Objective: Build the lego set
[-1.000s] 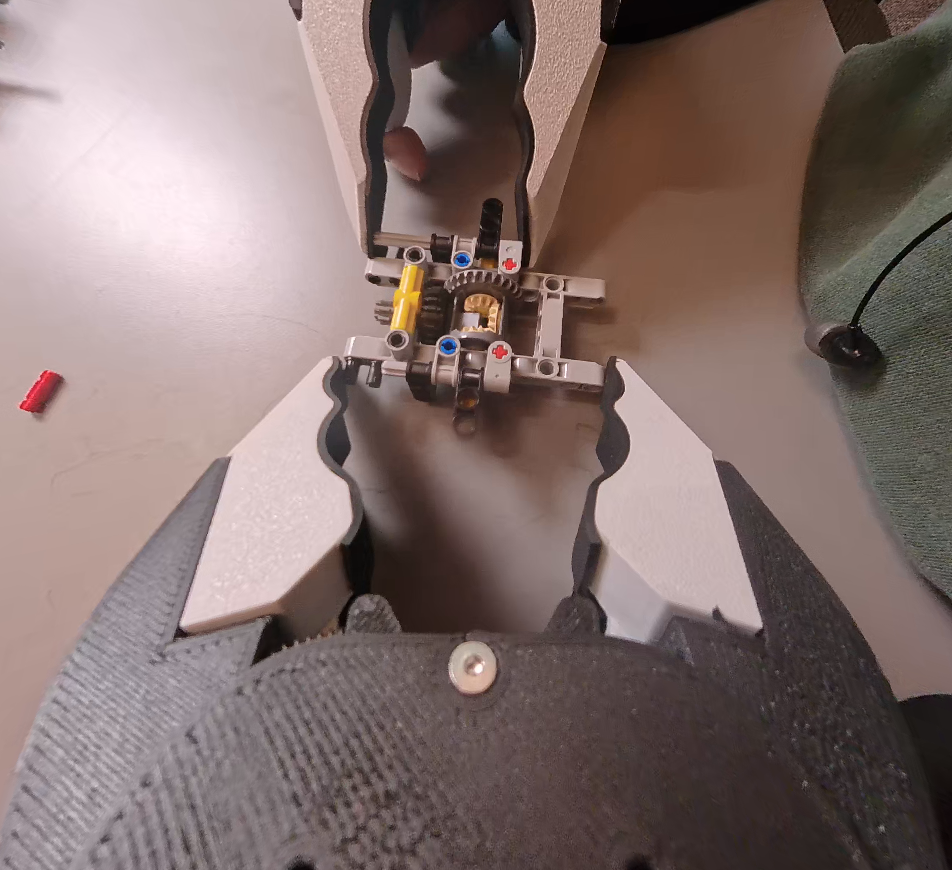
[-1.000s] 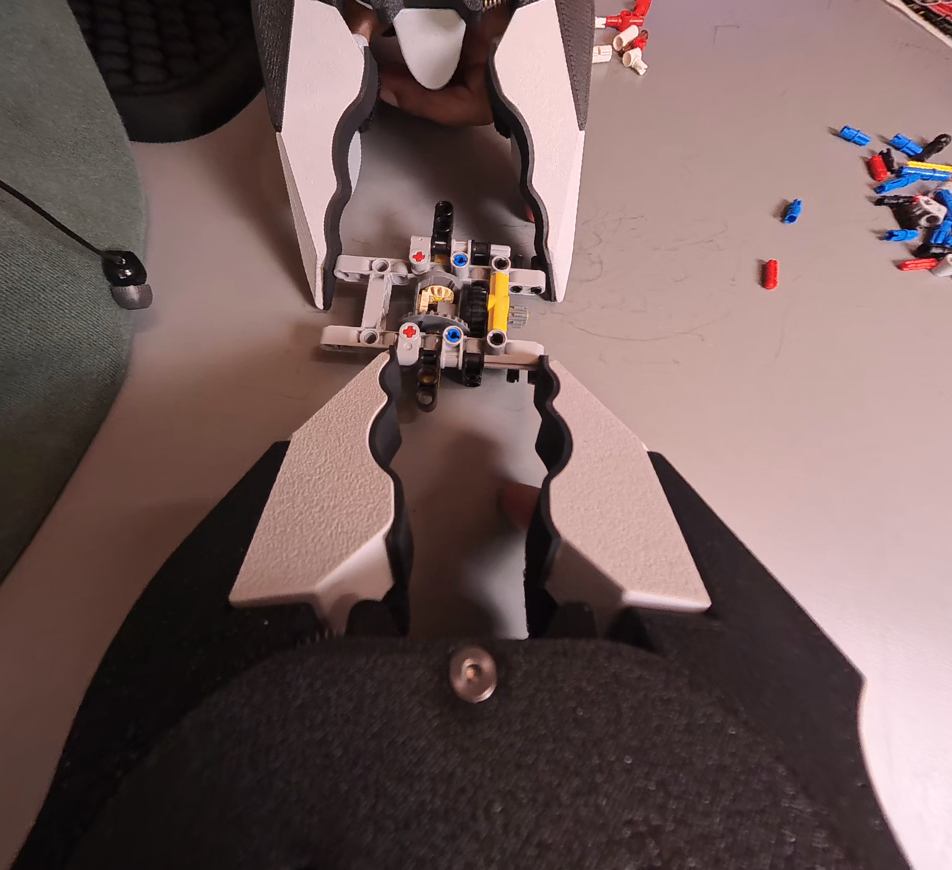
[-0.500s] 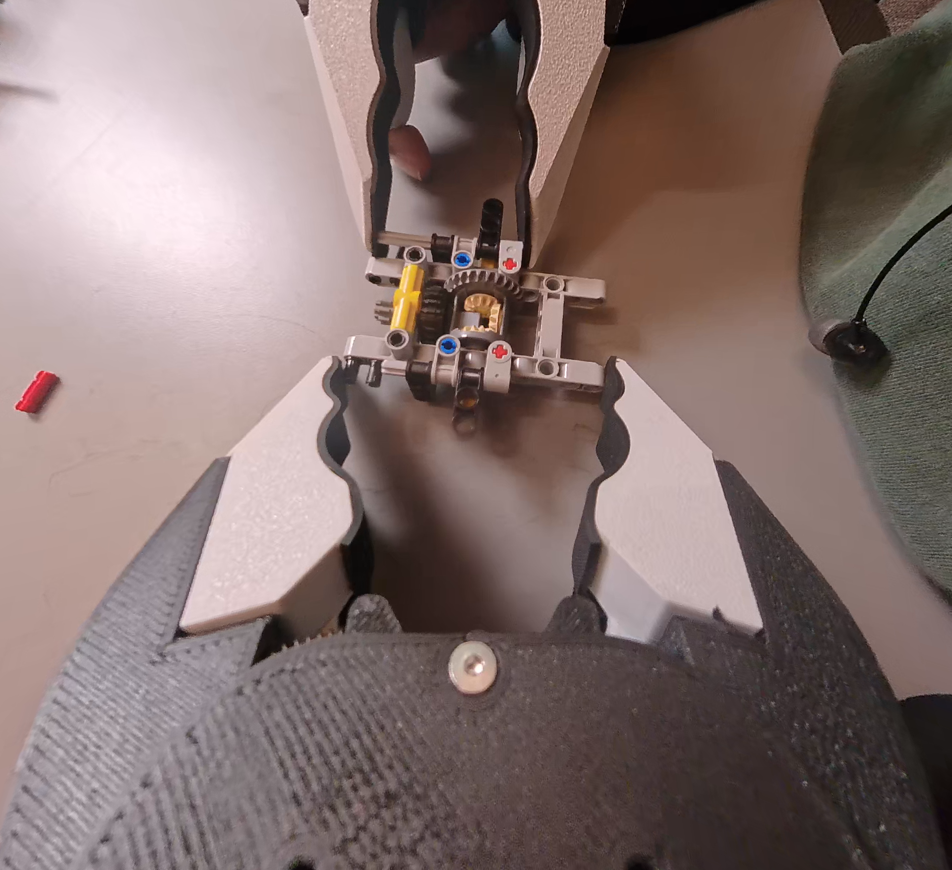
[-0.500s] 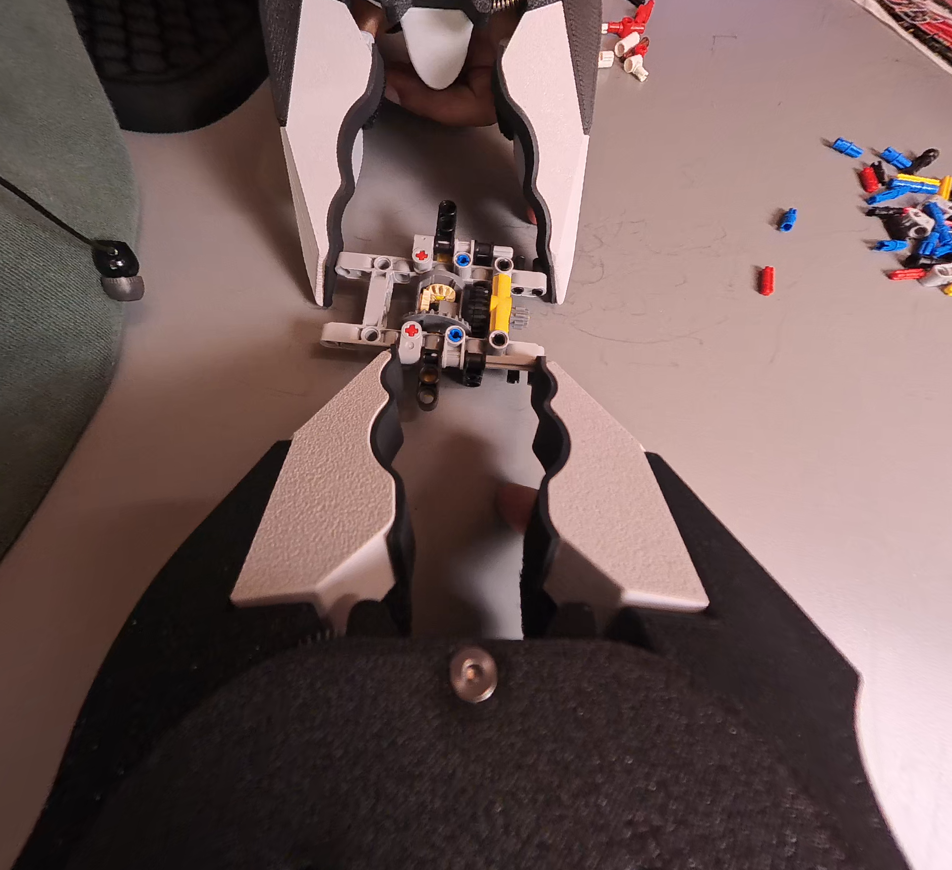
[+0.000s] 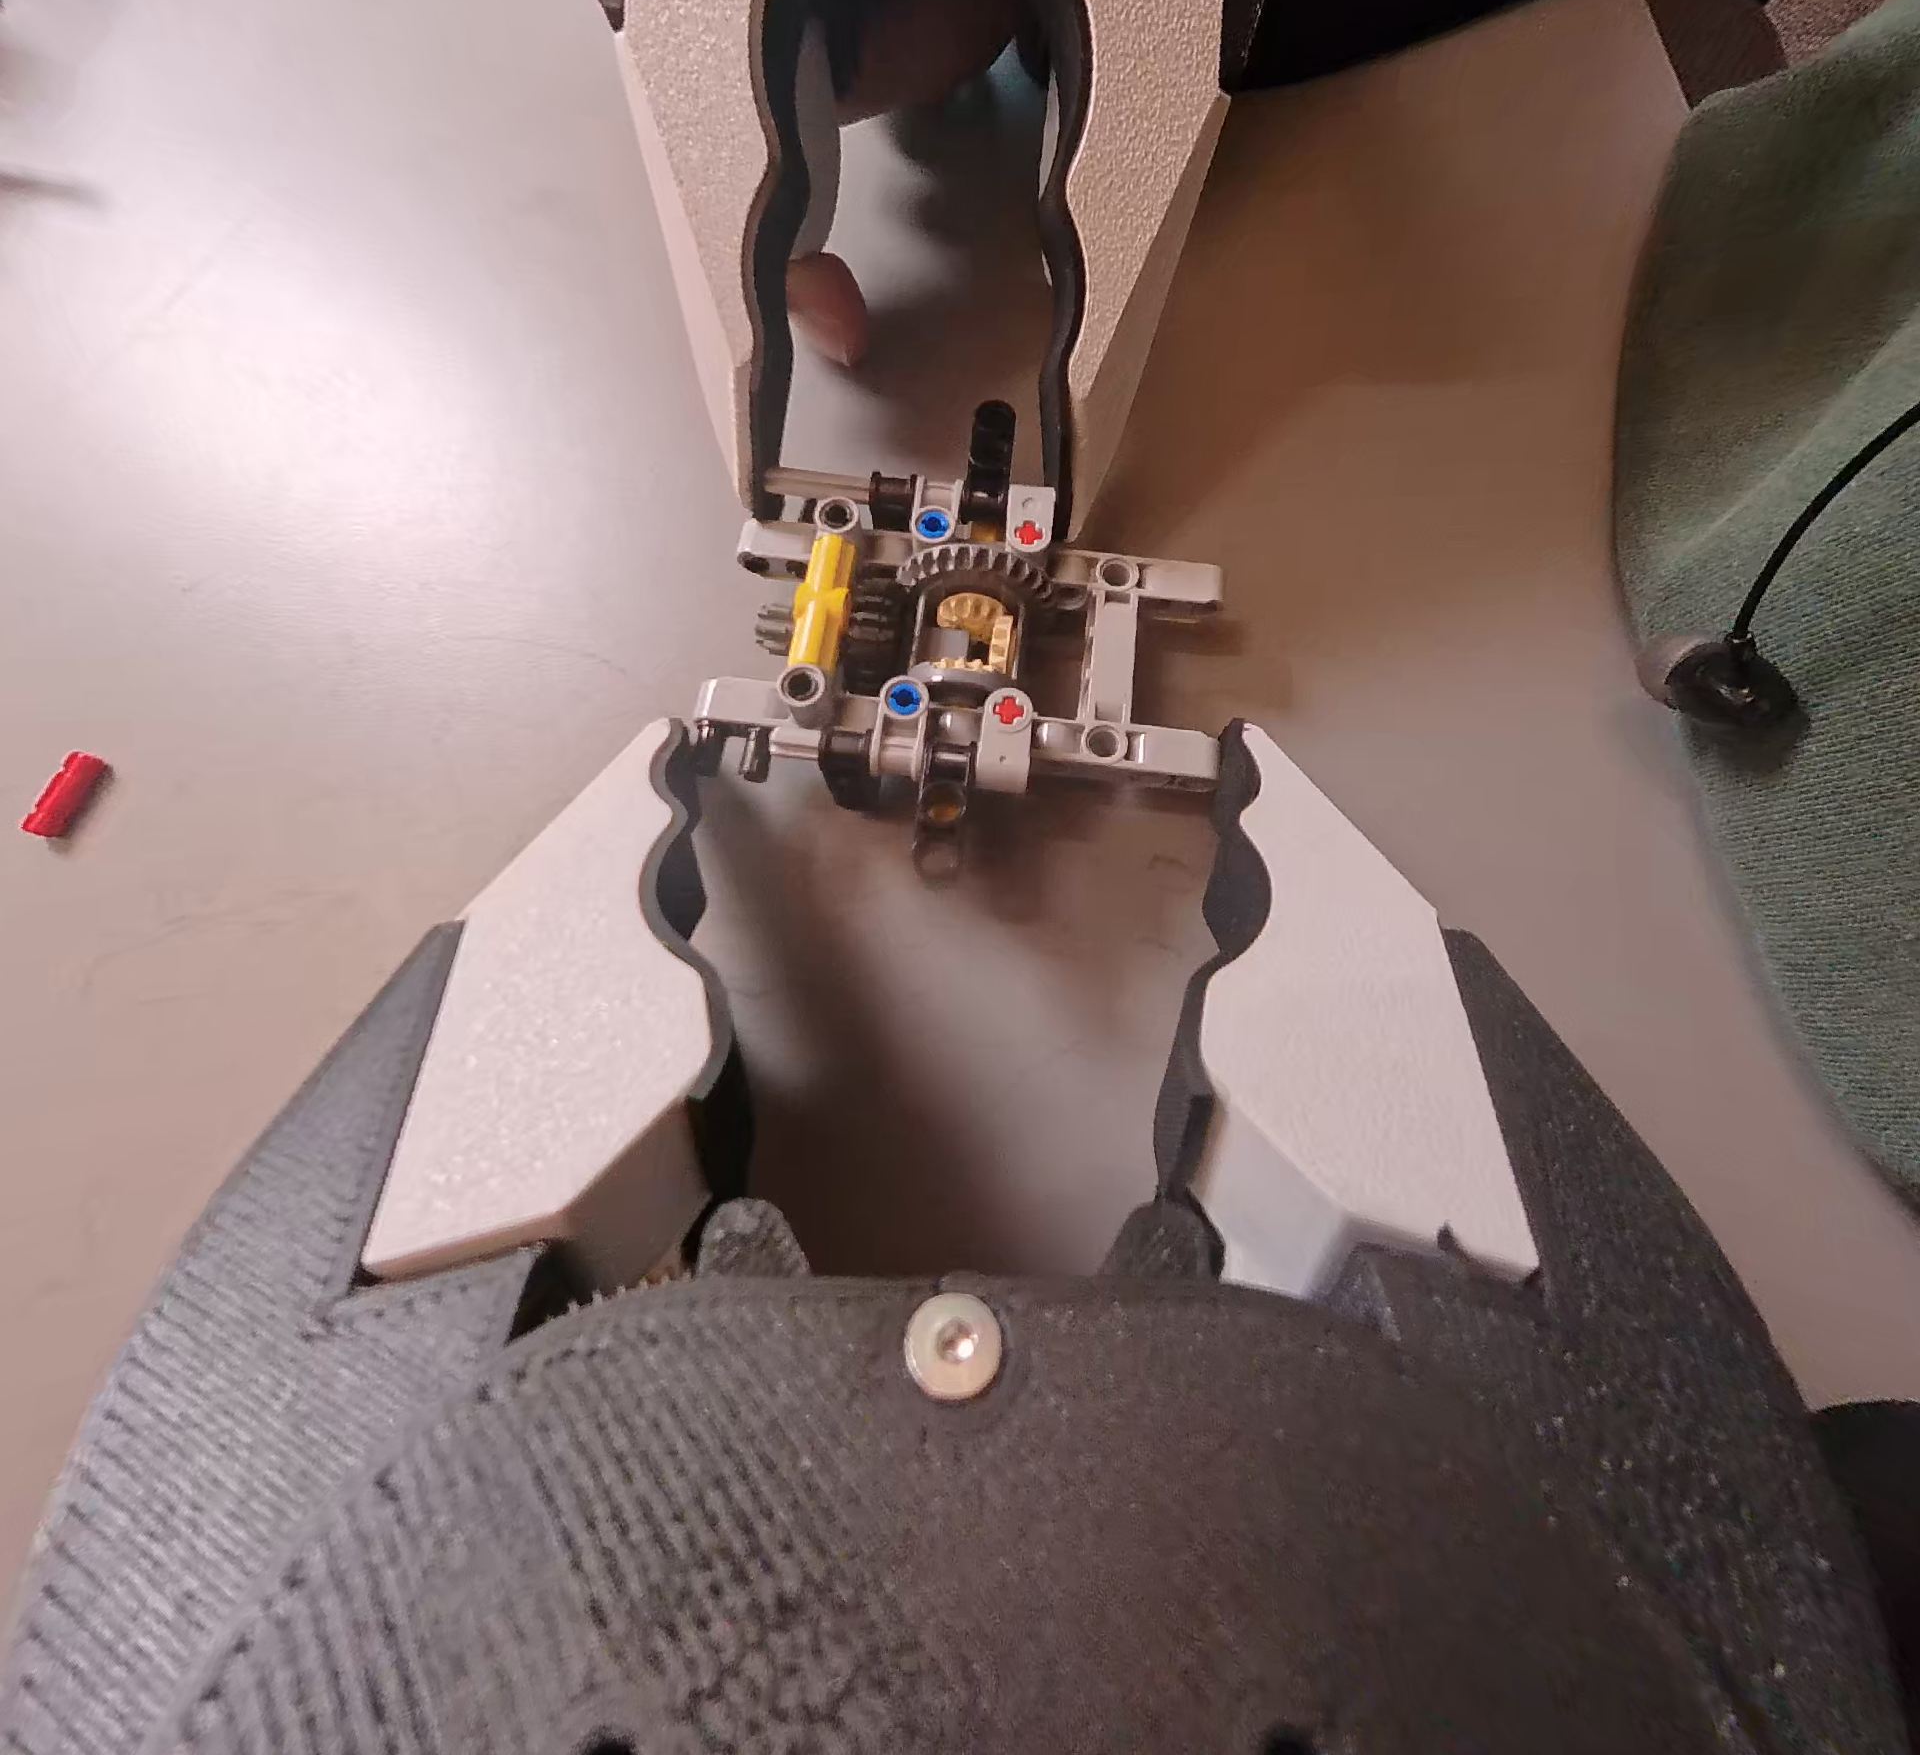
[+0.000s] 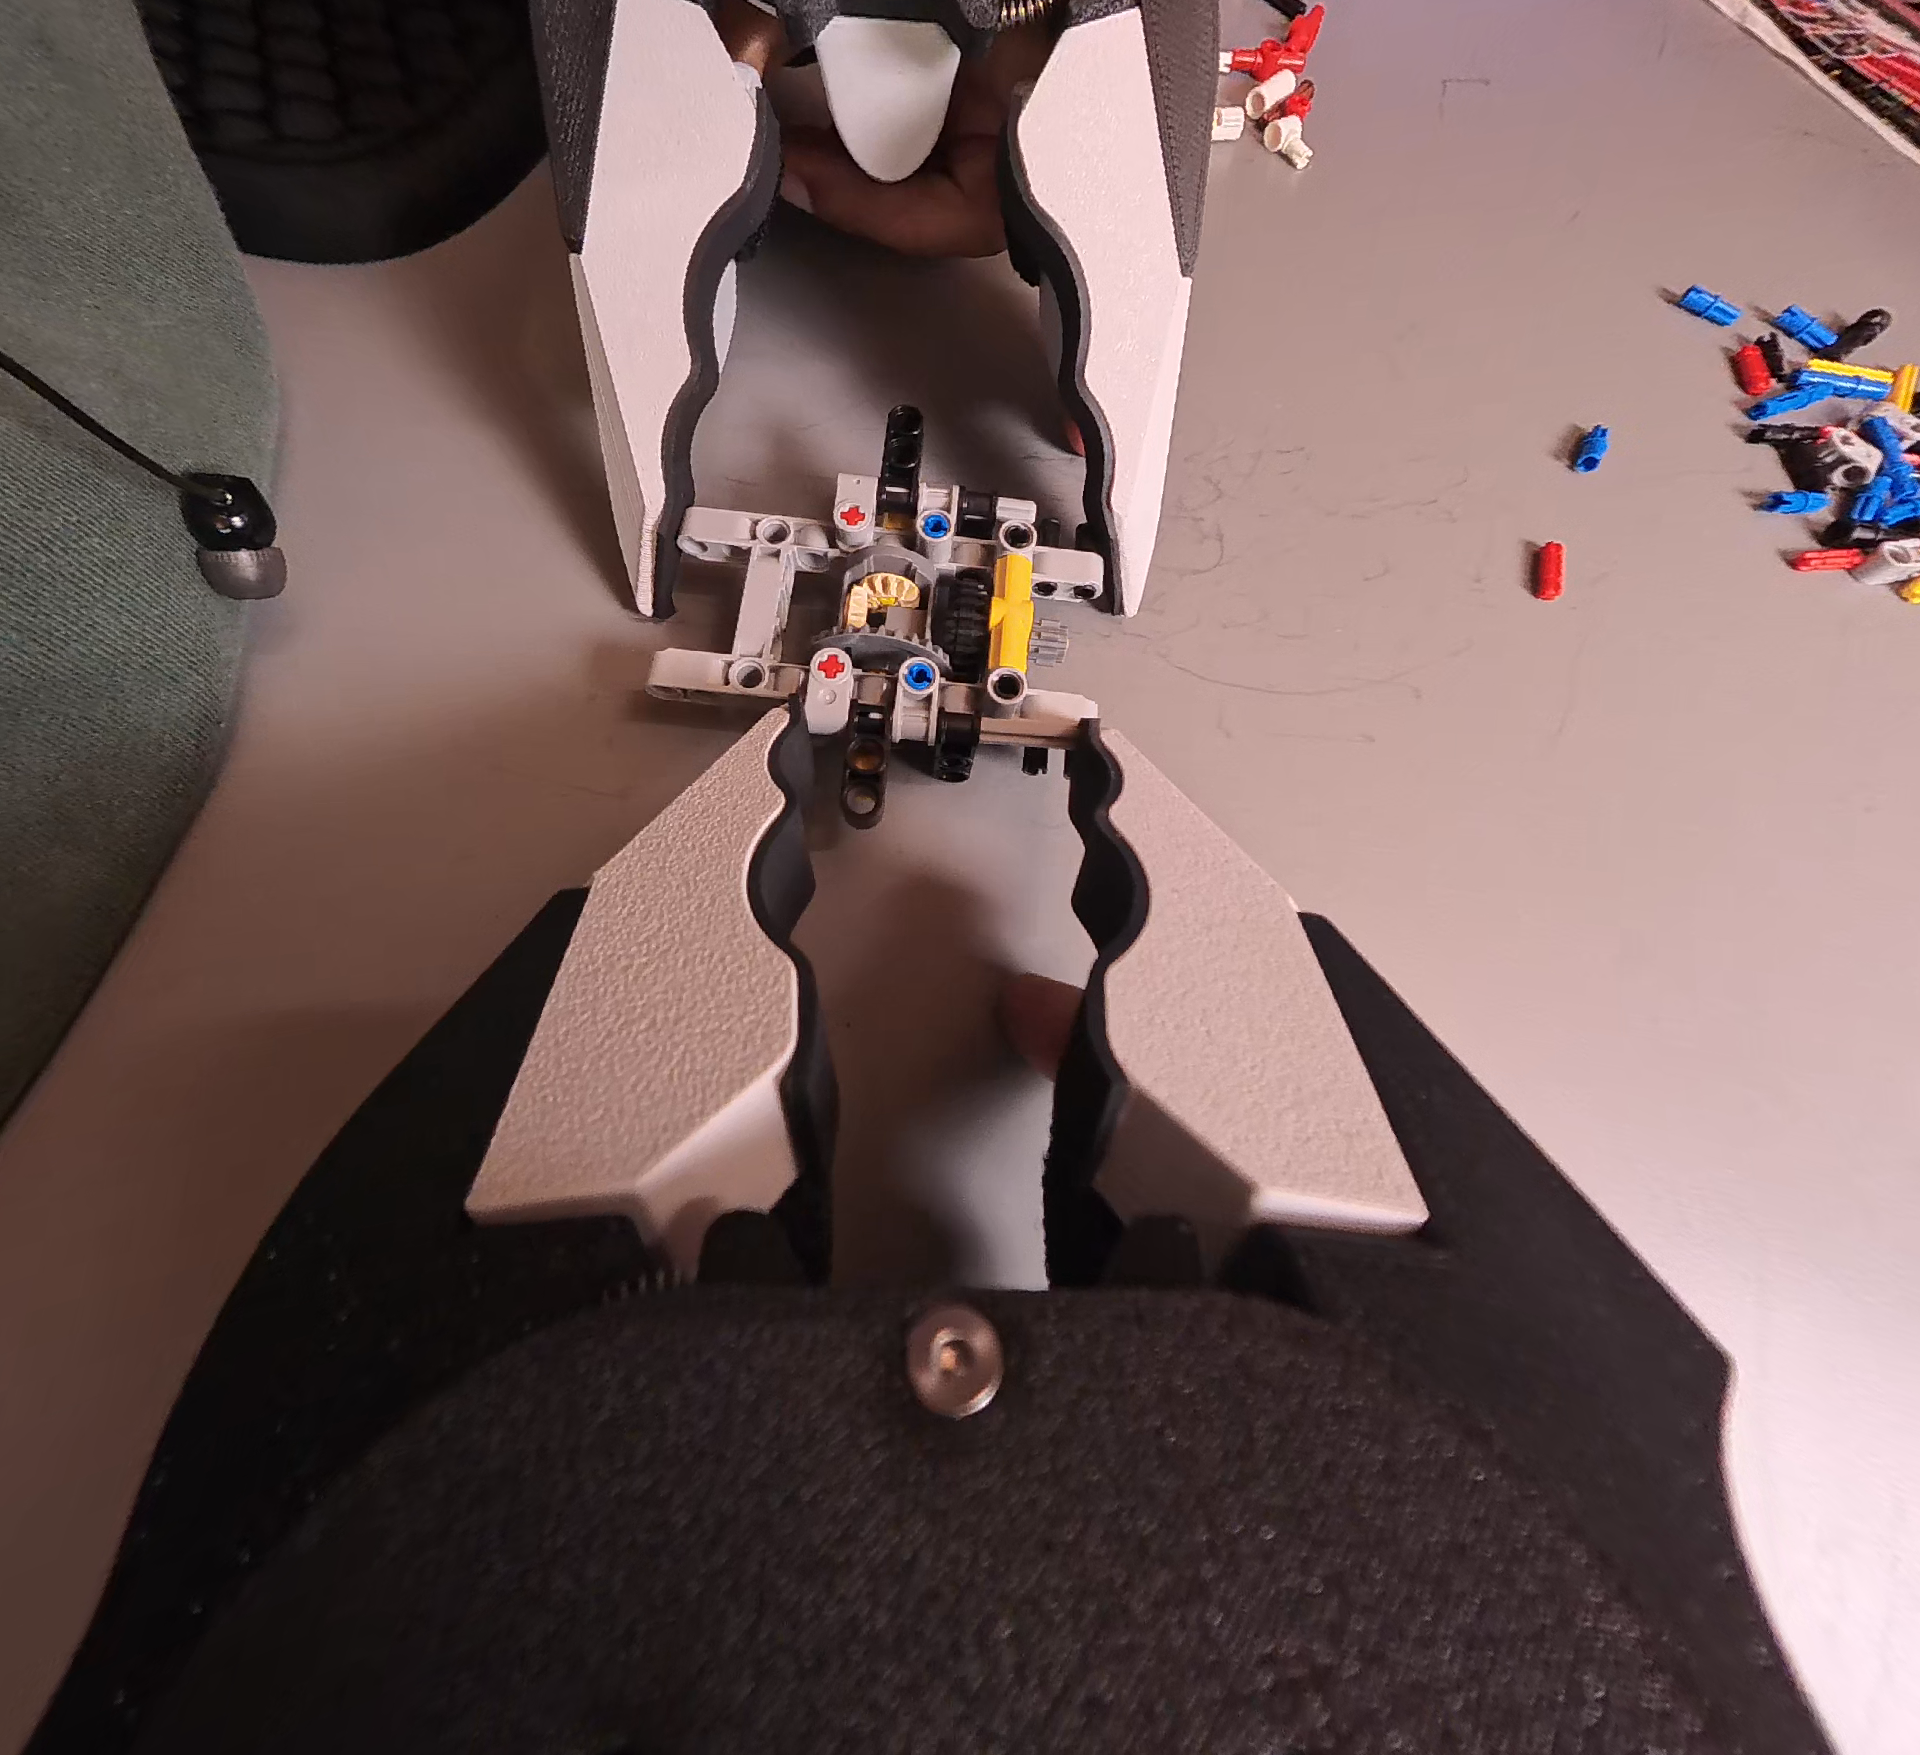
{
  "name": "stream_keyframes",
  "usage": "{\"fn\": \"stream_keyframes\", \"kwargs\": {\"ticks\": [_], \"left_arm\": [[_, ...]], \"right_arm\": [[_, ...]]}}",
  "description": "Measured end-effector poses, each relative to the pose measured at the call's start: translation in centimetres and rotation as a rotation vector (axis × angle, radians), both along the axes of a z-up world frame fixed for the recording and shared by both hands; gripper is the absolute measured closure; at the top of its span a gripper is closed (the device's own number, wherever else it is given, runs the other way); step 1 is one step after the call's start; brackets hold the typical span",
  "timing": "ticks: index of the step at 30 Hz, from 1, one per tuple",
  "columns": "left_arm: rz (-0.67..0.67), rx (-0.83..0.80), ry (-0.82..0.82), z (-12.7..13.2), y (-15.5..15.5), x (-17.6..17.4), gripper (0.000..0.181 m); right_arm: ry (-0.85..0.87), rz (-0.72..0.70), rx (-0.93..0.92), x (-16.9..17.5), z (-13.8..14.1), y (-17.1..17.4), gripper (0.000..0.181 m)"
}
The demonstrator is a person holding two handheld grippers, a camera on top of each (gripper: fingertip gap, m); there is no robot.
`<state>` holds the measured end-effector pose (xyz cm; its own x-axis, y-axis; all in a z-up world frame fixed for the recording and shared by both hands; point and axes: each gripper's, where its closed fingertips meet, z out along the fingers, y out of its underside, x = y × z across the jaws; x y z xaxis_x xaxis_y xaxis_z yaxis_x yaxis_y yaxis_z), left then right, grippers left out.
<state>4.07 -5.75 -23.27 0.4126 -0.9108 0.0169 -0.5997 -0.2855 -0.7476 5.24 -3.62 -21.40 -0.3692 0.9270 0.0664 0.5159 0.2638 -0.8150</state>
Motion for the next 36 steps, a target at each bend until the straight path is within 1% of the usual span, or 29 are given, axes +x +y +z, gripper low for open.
{"fn": "stream_keyframes", "kwargs": {"ticks": [12, 16, 17, 18, 20, 23, 36], "left_arm": [[0.015, -0.002, 0.000, 0.00, 0.10, -0.12, 0.083], [0.014, 0.001, 0.000, 0.01, 0.16, -0.07, 0.083], [0.014, 0.001, 0.000, 0.06, 0.19, -0.03, 0.083], [0.014, 0.002, 0.000, 0.09, 0.21, -0.01, 0.083], [0.017, 0.001, -0.001, 0.08, 0.28, 0.01, 0.083], [0.024, 0.002, -0.001, 0.00, 0.46, -0.03, 0.083], [0.020, 0.003, -0.003, -0.01, 0.56, 0.17, 0.083]], "right_arm": [[0.013, -0.015, -0.020, -0.11, 0.19, 0.06, 0.130], [-0.010, 0.020, -0.074, 0.46, 0.16, -0.51, 0.109], [-0.006, 0.009, -0.082, 0.49, 0.27, -0.38, 0.107], [-0.002, -0.007, -0.074, 0.42, 0.28, -0.16, 0.107], [-0.004, -0.044, -0.056, -0.08, 0.13, 0.26, 0.118], [-0.010, -0.042, -0.071, -0.35, 0.13, 0.20, 0.128], [0.006, -0.048, -0.029, -0.22, 0.19, 0.14, 0.132]]}}
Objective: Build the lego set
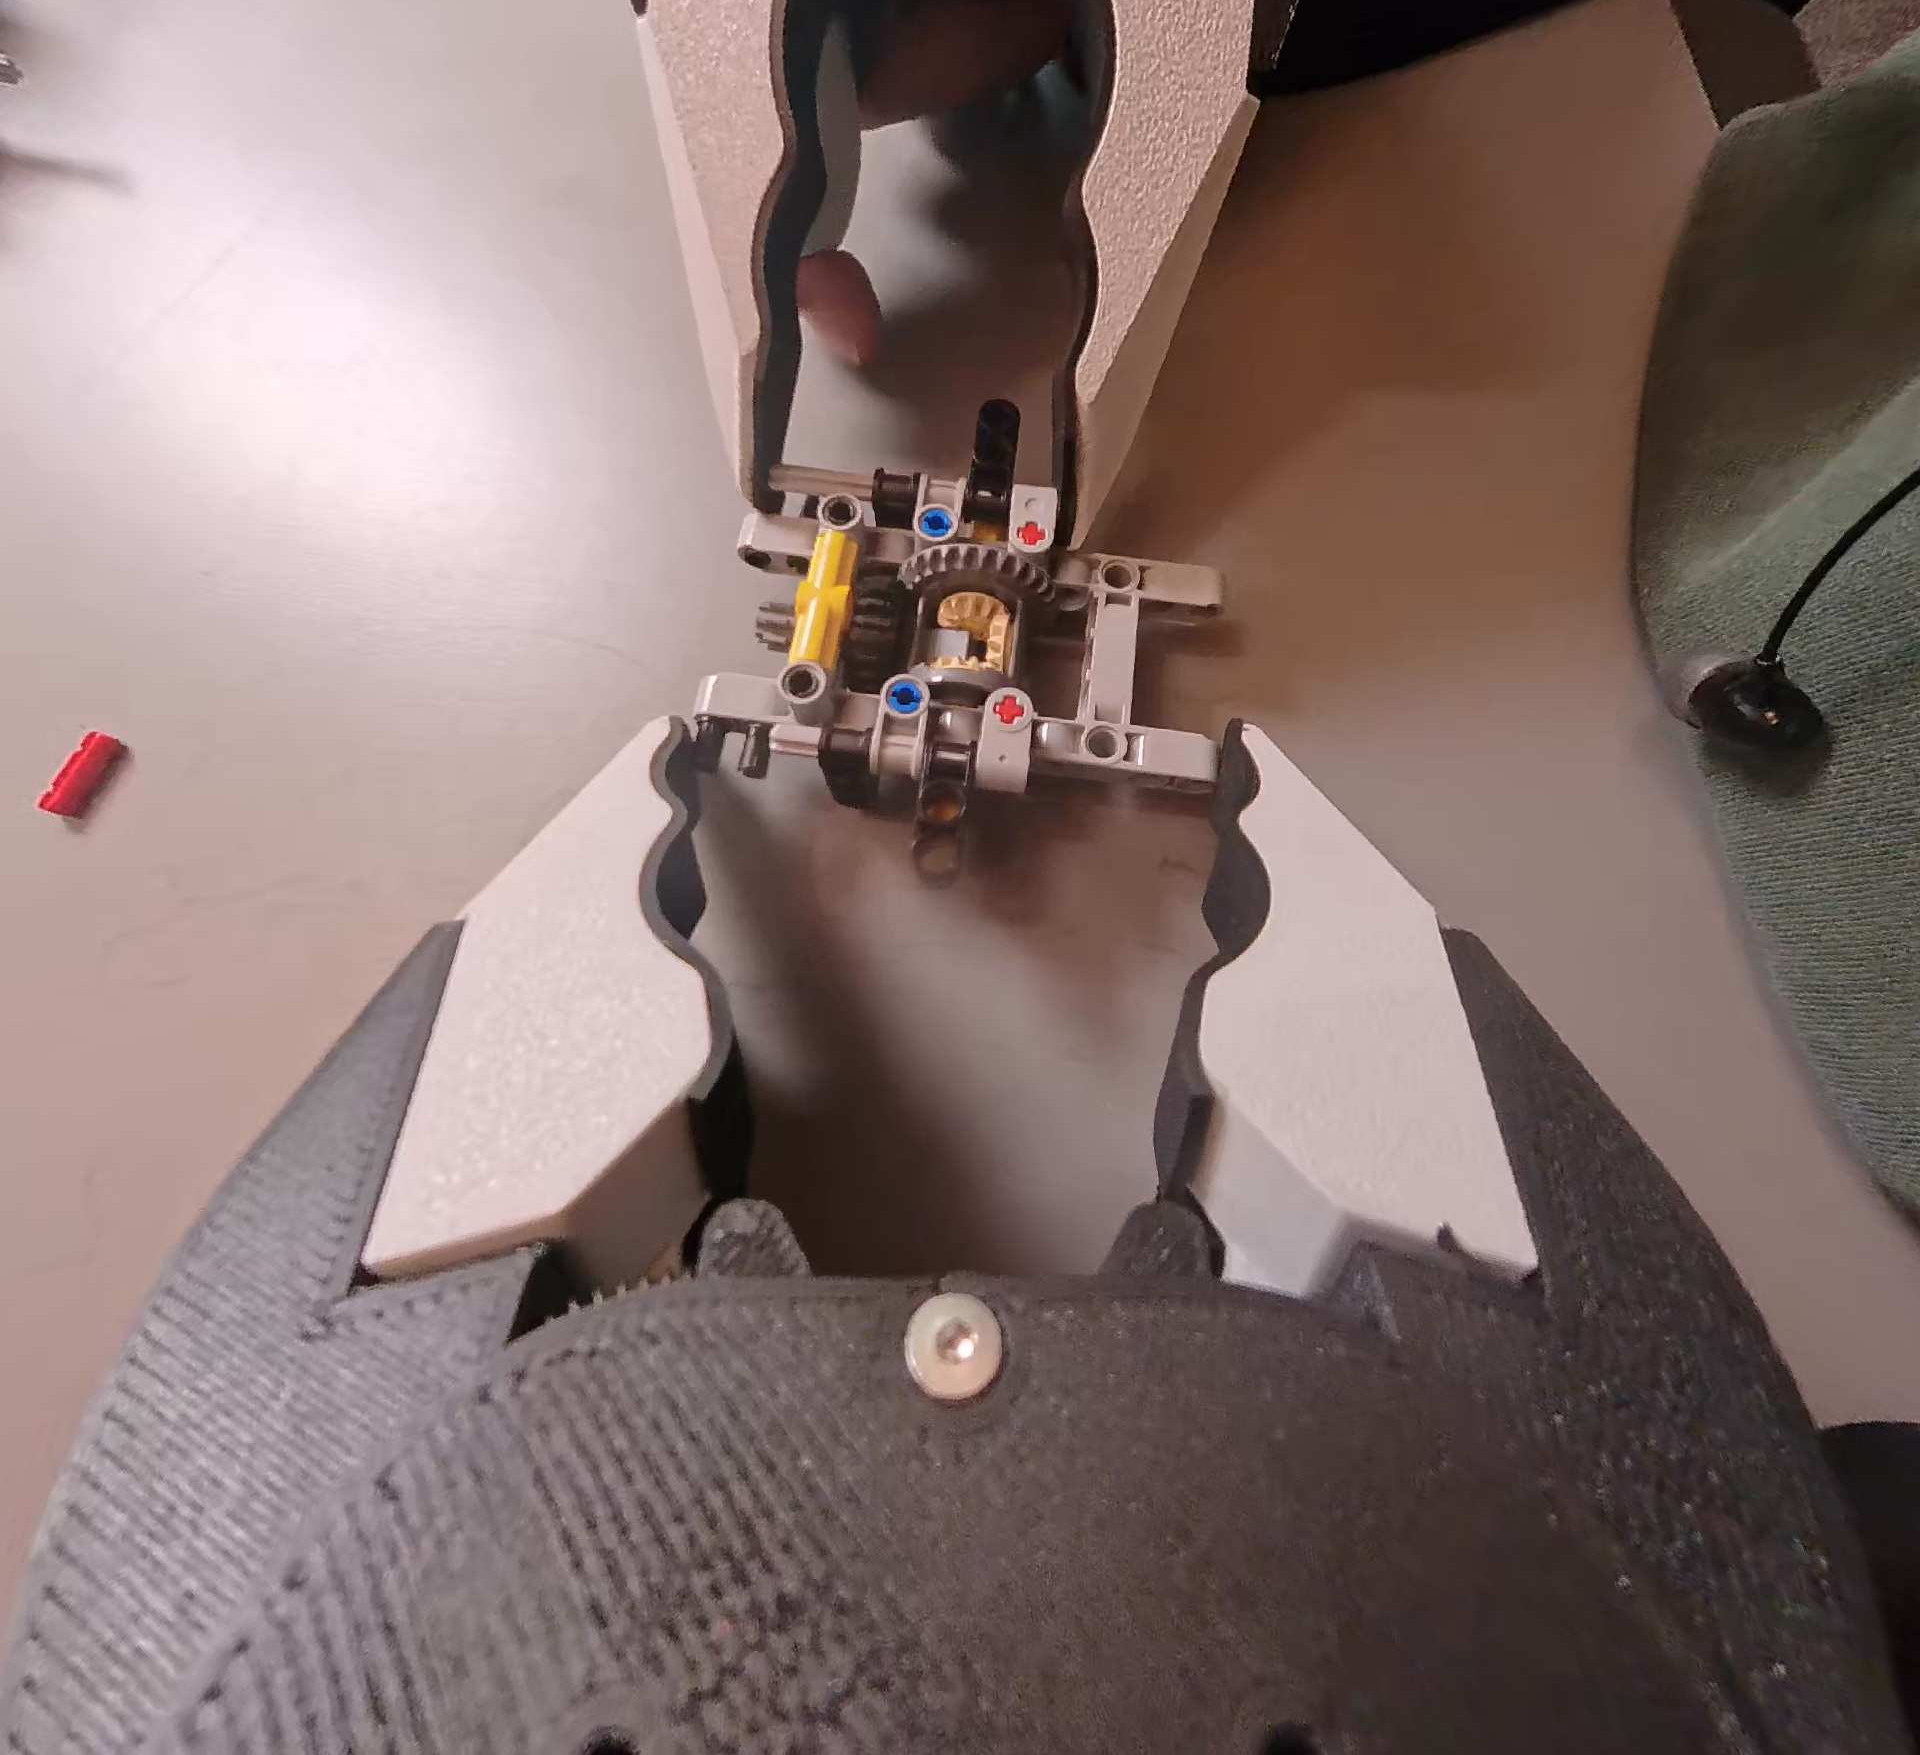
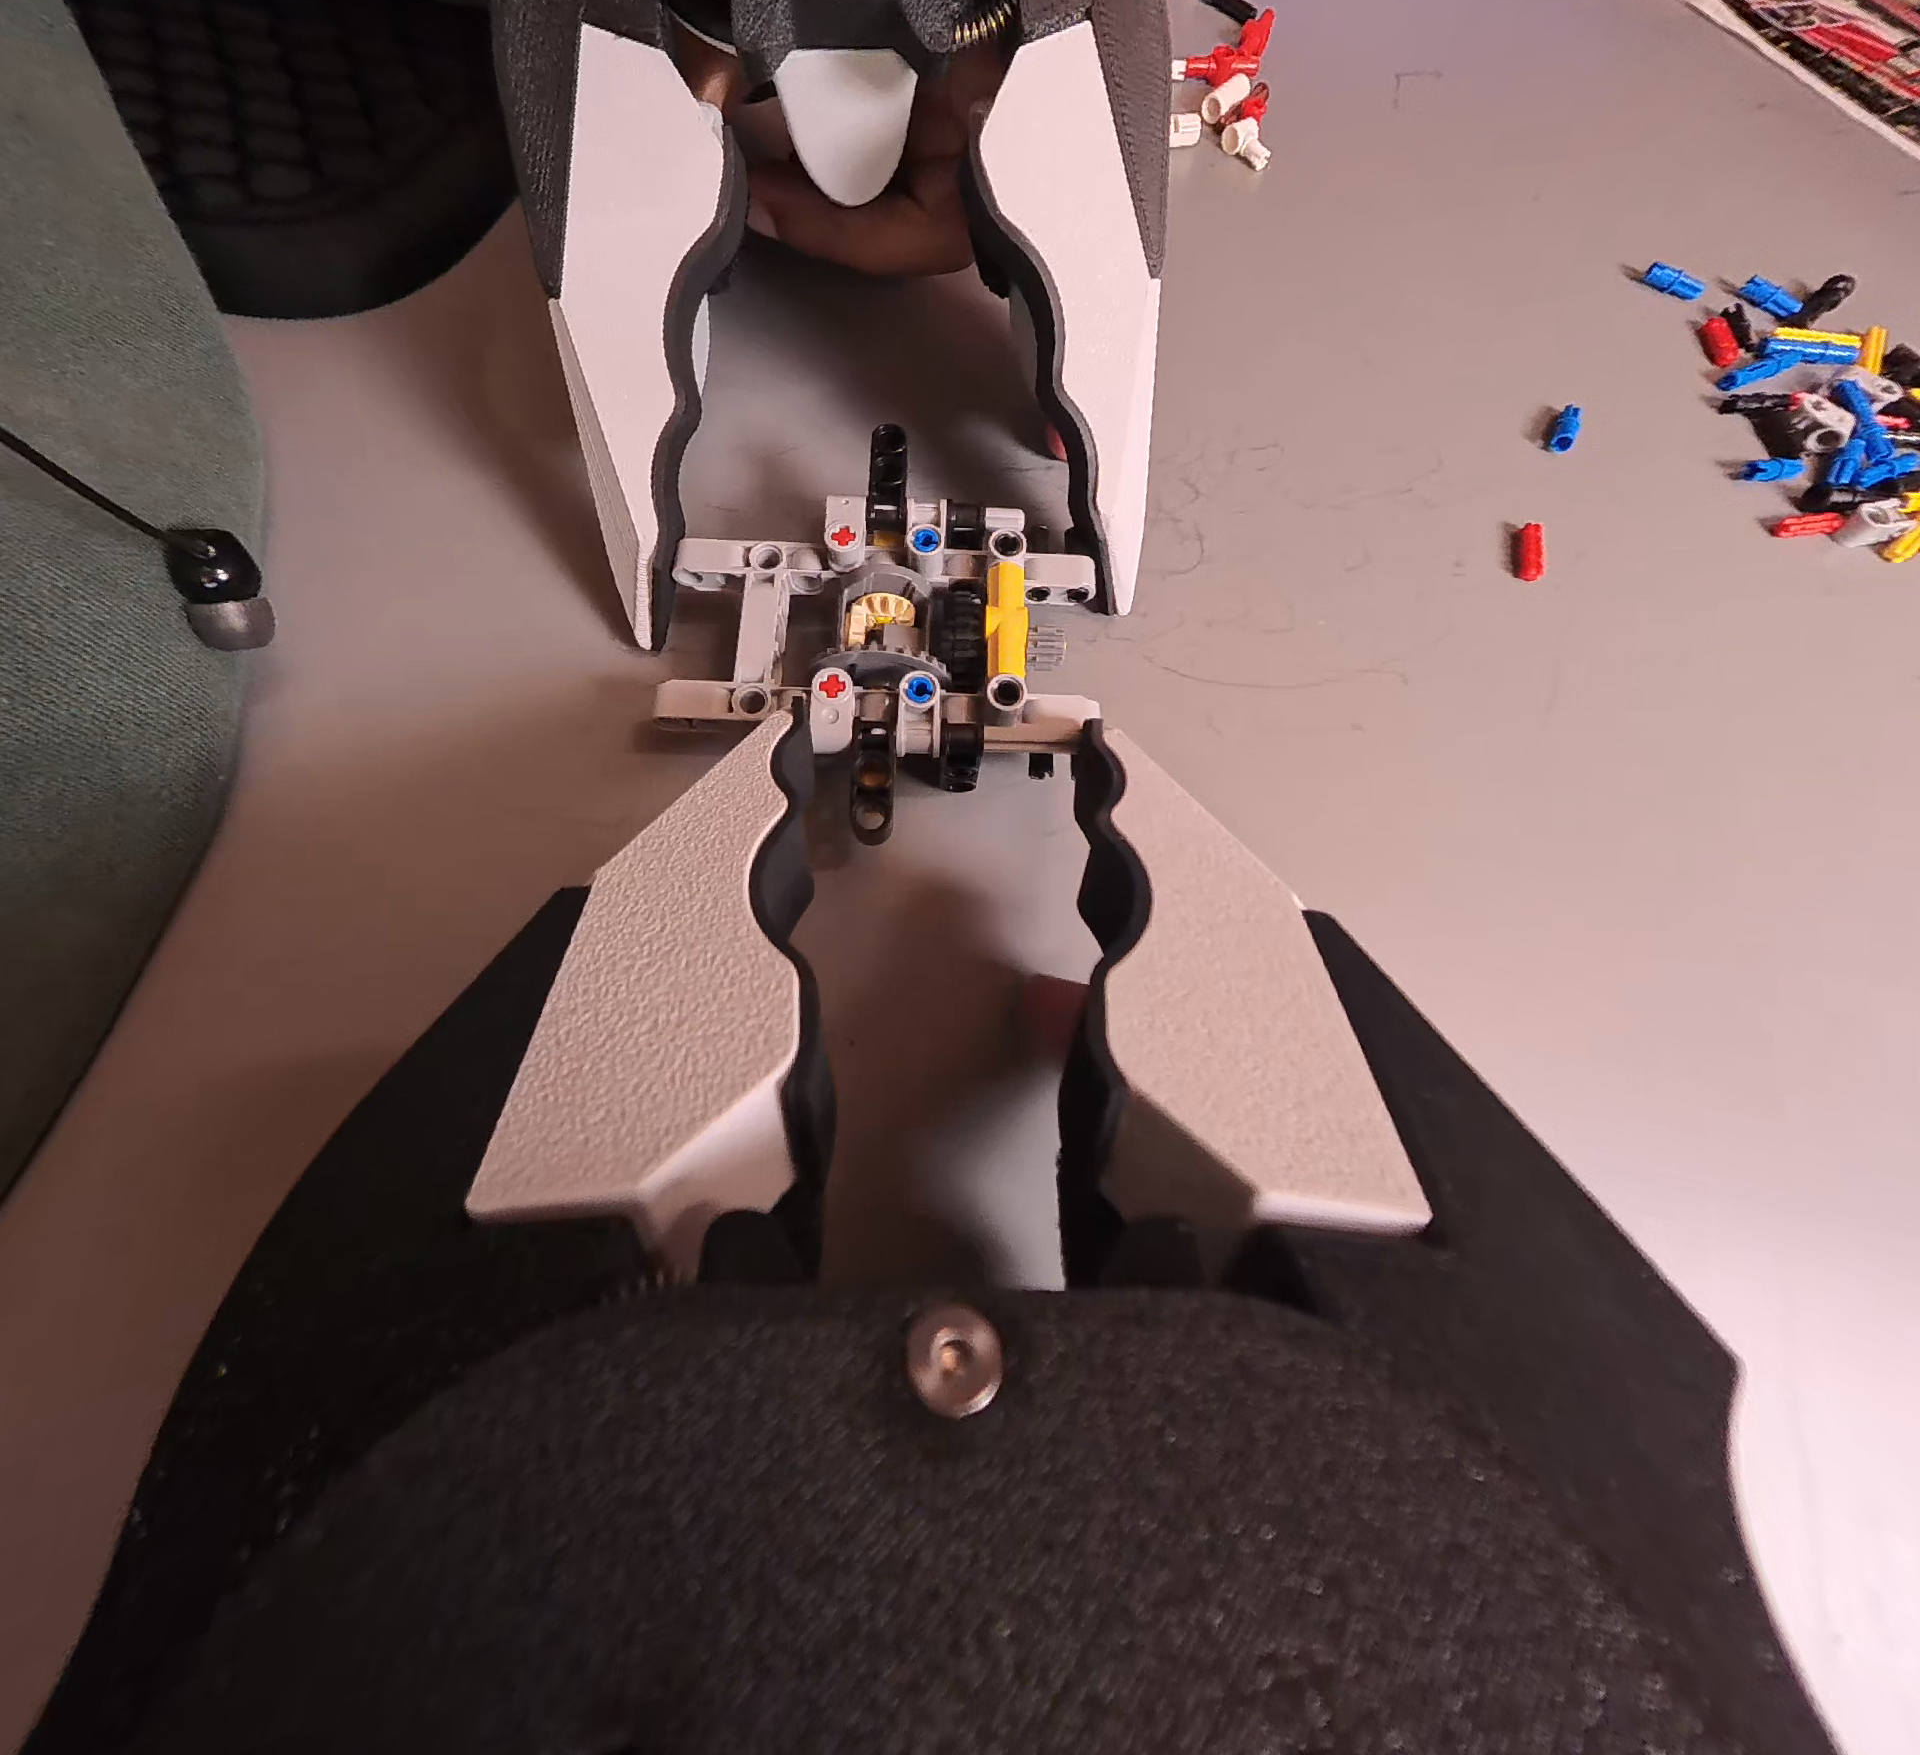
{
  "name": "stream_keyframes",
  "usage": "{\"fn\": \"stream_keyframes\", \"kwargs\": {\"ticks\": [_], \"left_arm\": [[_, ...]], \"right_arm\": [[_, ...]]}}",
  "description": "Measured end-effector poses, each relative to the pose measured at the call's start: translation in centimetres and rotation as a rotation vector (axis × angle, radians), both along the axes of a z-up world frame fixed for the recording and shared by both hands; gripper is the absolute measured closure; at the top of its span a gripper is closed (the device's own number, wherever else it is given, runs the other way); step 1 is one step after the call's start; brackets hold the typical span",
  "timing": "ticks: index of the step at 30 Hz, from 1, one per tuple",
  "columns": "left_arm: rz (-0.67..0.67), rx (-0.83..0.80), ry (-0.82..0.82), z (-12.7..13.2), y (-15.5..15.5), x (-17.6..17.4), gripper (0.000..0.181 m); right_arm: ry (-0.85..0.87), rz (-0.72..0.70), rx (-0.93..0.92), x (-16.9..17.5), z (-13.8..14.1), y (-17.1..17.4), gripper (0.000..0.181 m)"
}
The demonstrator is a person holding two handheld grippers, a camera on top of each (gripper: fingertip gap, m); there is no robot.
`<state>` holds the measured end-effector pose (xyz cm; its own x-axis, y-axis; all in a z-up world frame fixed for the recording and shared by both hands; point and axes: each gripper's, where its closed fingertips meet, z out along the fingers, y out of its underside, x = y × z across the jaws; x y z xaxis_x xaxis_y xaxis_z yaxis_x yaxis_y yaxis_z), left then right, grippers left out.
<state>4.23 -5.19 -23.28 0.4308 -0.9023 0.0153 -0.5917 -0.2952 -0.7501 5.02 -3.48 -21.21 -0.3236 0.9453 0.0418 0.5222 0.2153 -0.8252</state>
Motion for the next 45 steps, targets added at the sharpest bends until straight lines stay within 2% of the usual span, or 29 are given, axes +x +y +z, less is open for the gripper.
{"fn": "stream_keyframes", "kwargs": {"ticks": [15, 16, 26, 31, 37, 39, 45], "left_arm": [[-0.003, 0.001, 0.000, 0.0, 0.3, 0.0, 0.083], [0.003, 0.000, 0.000, 0.0, 0.7, 0.0, 0.082], [-0.007, -0.001, -0.002, 0.1, 0.4, -0.1, 0.083], [0.010, -0.015, -0.024, 0.2, 0.5, -0.3, 0.084], [0.021, 0.014, -0.008, 0.1, 0.8, -0.6, 0.084], [0.030, 0.019, -0.015, 0.4, 1.8, -0.6, 0.083], [0.052, 0.041, -0.072, 1.4, 1.1, -1.2, 0.079]], "right_arm": [[0.003, 0.006, 0.015, 0.1, 0.0, -0.3, 0.134], [0.006, 0.019, 0.009, 0.2, 0.1, -0.6, 0.144], [0.016, 0.023, 0.016, 0.1, 0.1, -0.6, 0.142], [0.008, 0.048, -0.007, 0.7, 0.1, -0.6, 0.124], [0.006, 0.033, 0.023, 0.8, 0.0, -0.3, 0.126], [0.008, 0.027, 0.009, 0.8, 0.0, -0.2, 0.126], [0.016, 0.007, -0.011, 0.7, 0.3, 0.2, 0.127]]}}
